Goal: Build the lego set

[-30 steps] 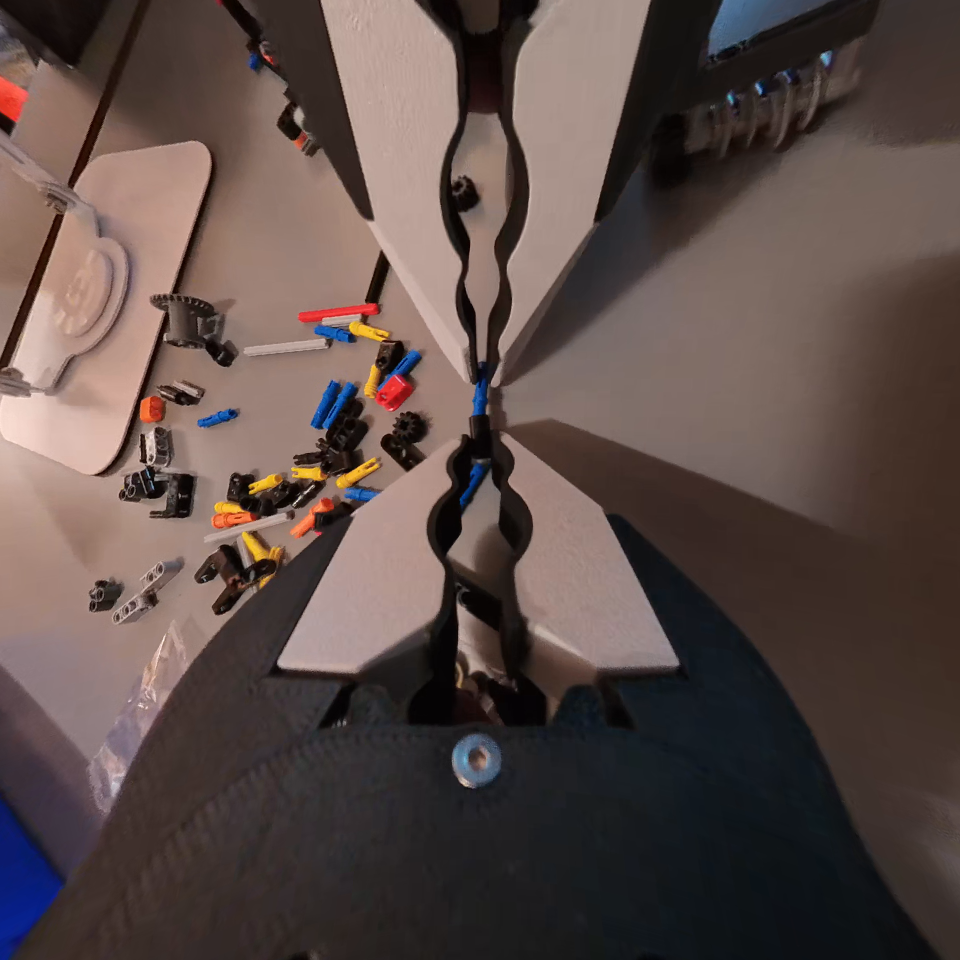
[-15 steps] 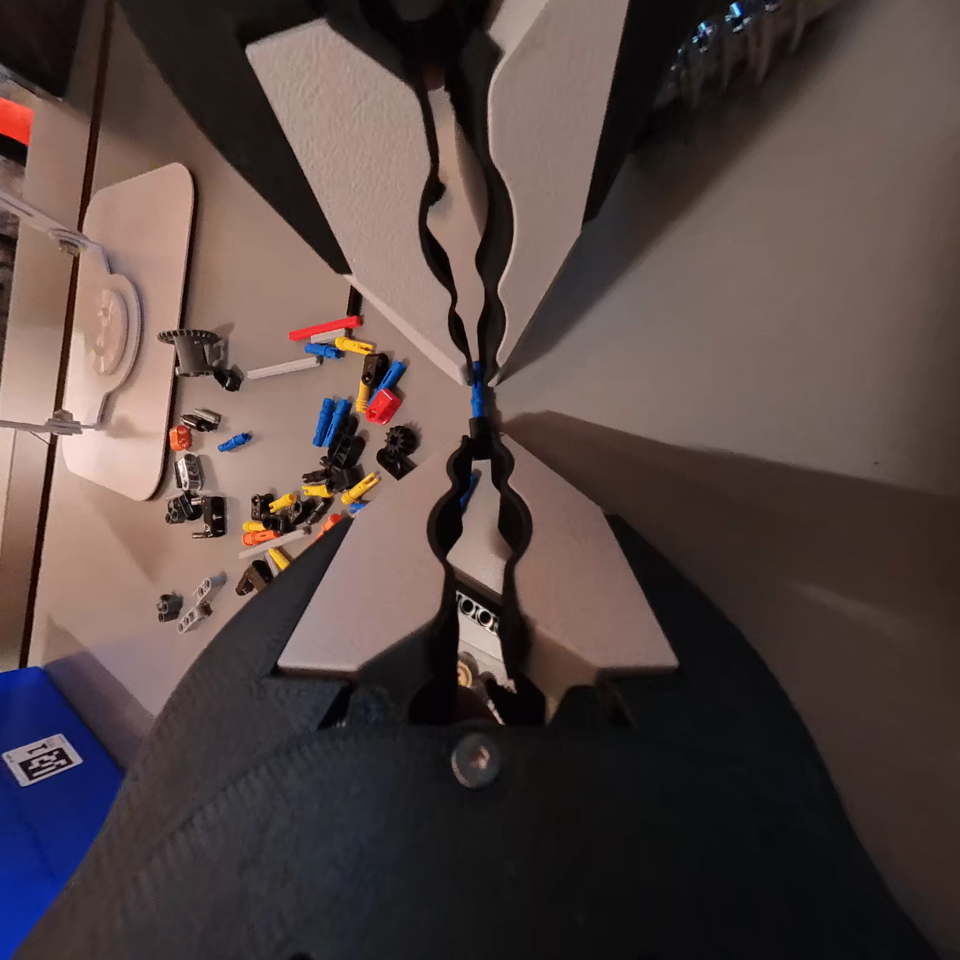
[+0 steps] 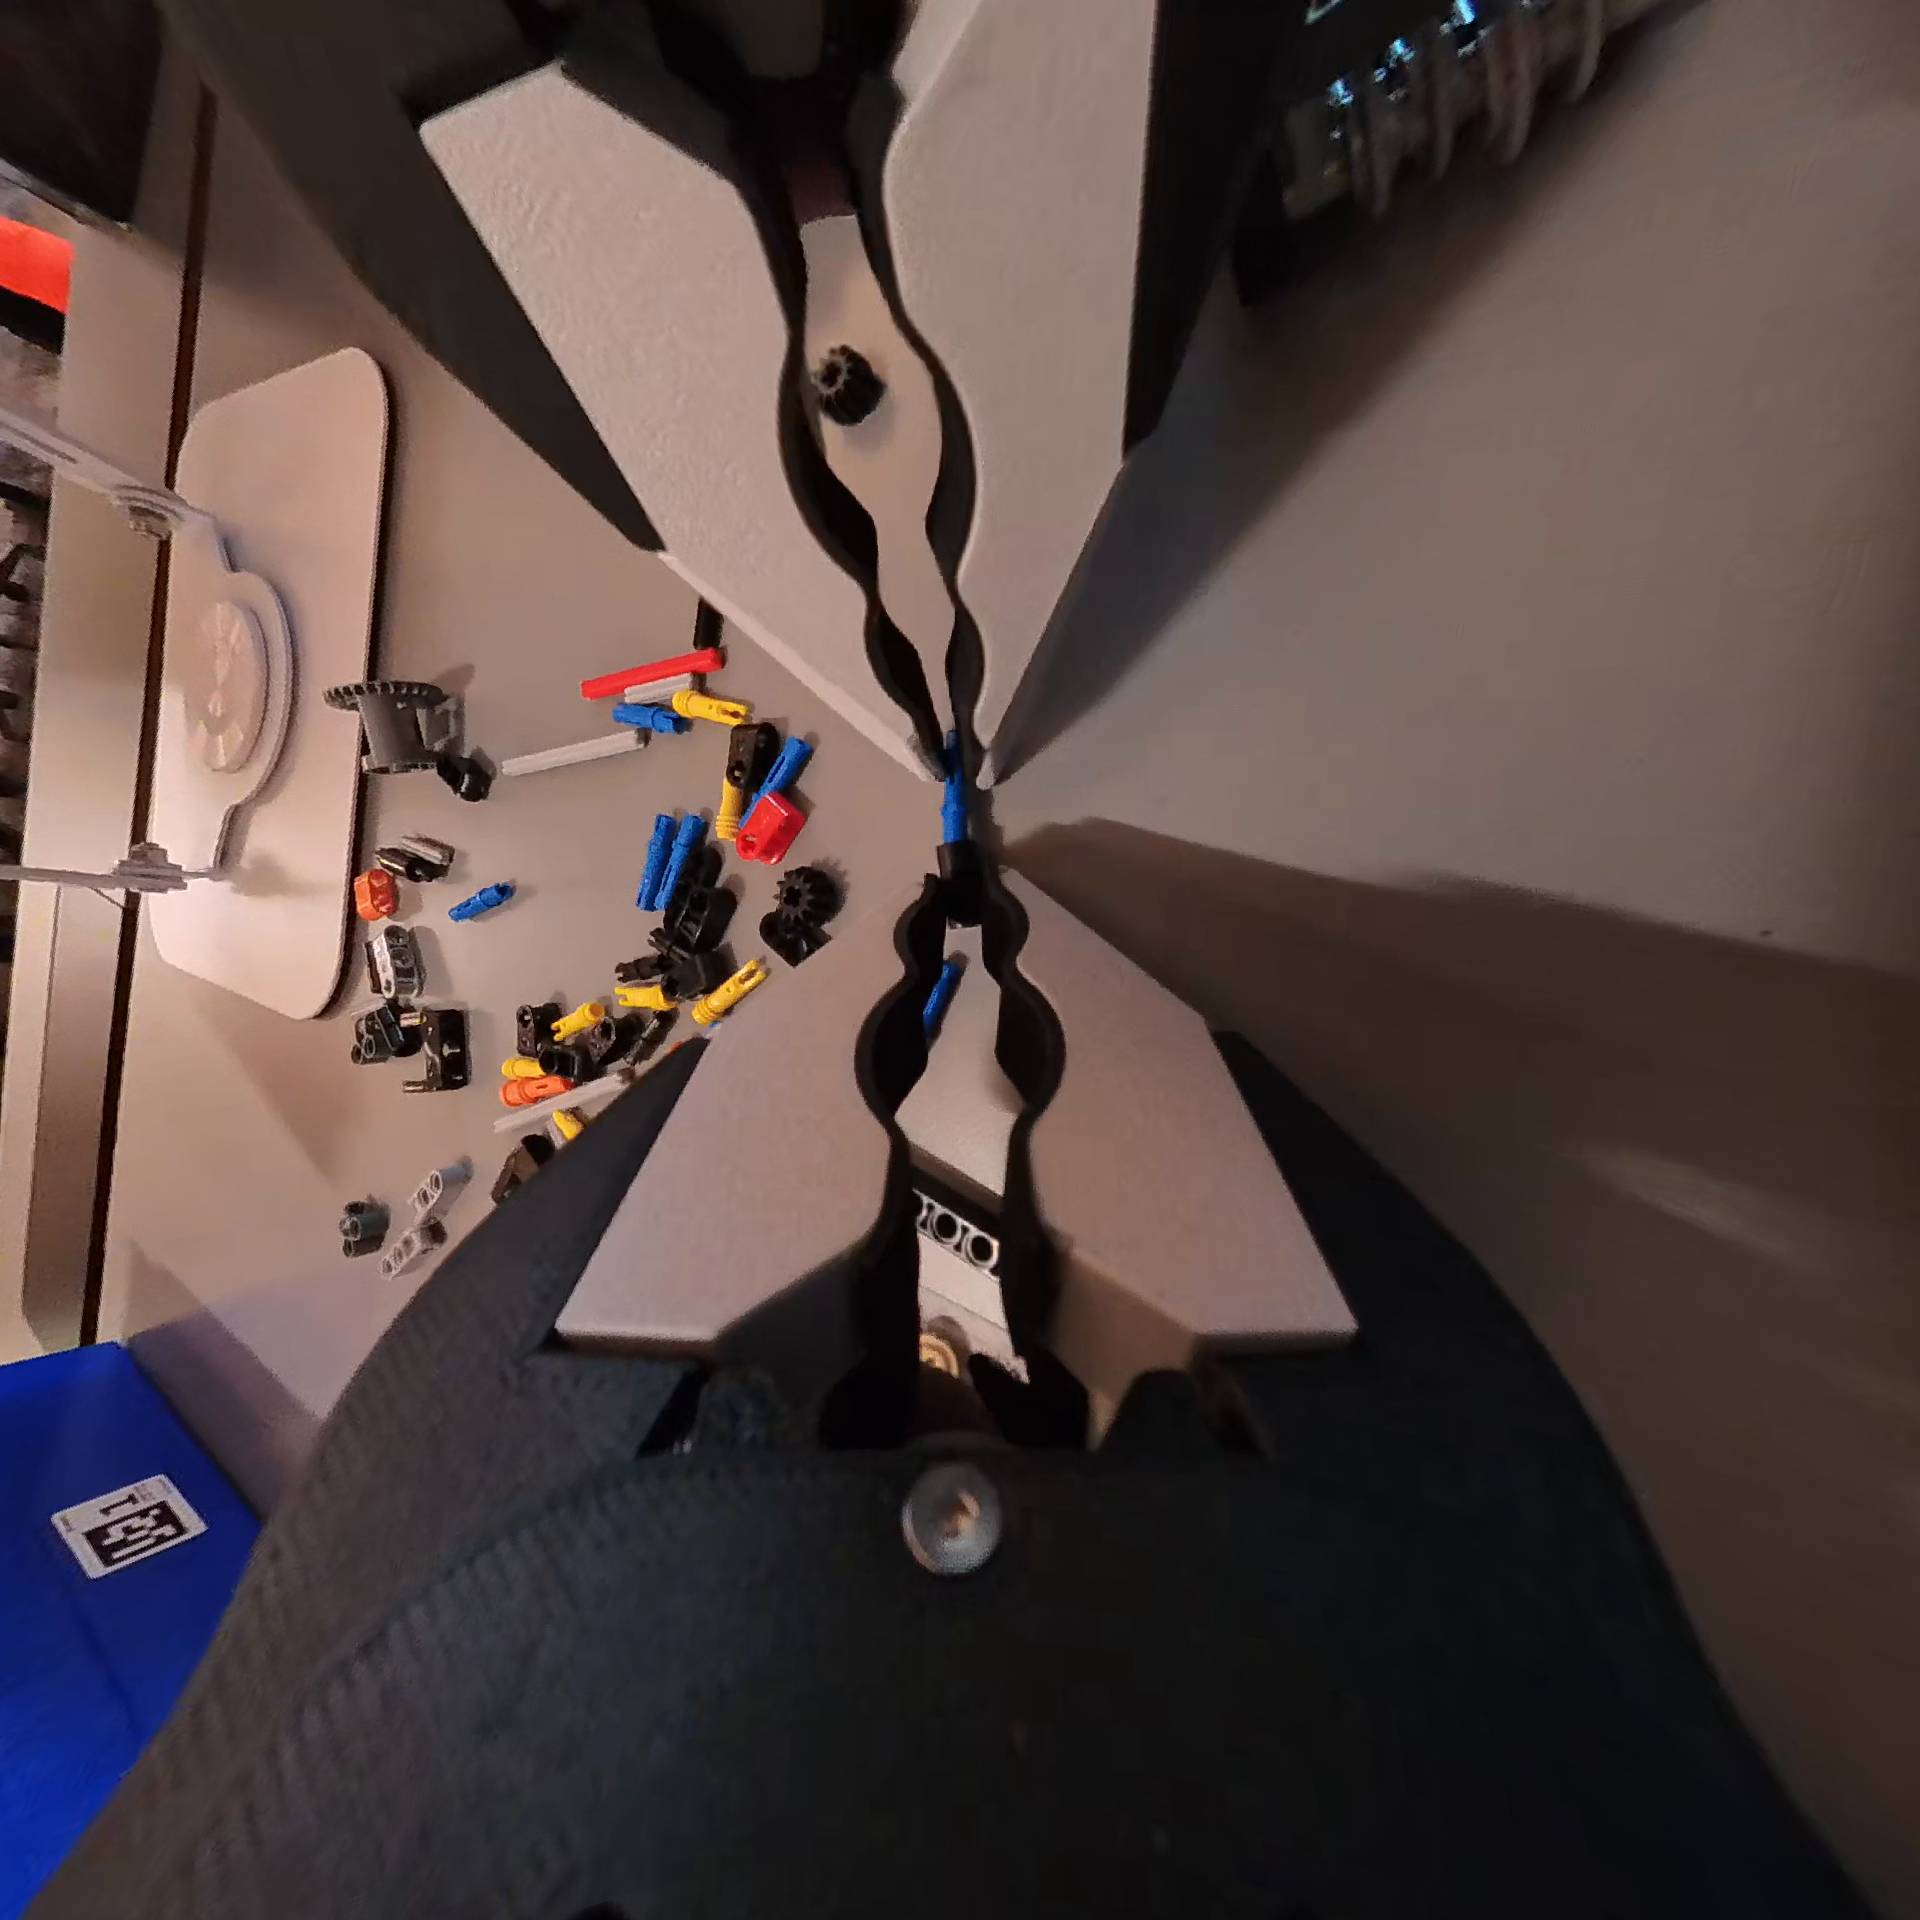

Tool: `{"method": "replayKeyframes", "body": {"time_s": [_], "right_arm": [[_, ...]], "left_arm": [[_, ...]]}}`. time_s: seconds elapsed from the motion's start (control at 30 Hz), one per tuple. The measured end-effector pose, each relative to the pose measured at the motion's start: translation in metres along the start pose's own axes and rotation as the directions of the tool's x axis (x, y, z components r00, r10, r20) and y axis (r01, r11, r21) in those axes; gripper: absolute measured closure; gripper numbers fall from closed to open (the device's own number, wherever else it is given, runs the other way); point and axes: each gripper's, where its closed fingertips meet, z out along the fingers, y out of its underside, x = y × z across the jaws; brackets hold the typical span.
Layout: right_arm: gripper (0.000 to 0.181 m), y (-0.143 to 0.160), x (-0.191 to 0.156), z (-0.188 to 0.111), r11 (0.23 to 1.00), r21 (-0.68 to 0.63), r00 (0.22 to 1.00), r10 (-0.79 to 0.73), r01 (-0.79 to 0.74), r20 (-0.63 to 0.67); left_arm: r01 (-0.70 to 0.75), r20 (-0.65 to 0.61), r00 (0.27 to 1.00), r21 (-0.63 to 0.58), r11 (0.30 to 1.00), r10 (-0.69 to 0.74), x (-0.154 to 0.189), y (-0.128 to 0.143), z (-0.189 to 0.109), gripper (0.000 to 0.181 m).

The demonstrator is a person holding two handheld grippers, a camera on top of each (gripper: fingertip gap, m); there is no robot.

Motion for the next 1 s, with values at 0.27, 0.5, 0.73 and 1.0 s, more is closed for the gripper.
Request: {"method": "replayKeyframes", "body": {"time_s": [0.27, 0.5, 0.73, 1.0], "right_arm": [[0.181, -0.002, -0.003, -0.002, 0.984, 0.053, 0.979, 0.162, -0.17, 0.119], [0.181, 0.0, 0.003, -0.004, 0.96, 0.036, 0.934, 0.262, -0.279, 0.243], [0.181, 0.003, 0.007, -0.03, 0.94, 0.07, 0.931, 0.316, -0.333, 0.18], [0.181, 0.001, -0.051, -0.086, 0.879, 0.099, 0.876, 0.443, -0.466, 0.19]], "left_arm": [[-0.07, 0.033, 0.997, -0.03, 0.997, 0.071, -0.001, -0.001, 0.002, 0.178], [-0.105, 0.014, 0.994, -0.033, 0.994, 0.106, 0.0, -0.008, 0.005, 0.177], [-0.05, 0.006, 0.999, -0.006, 0.999, 0.05, 0.002, -0.005, 0.002, 0.177], [-0.02, 0.012, 1.0, 0.011, 1.0, 0.02, 0.012, -0.004, -0.005, 0.177]]}}
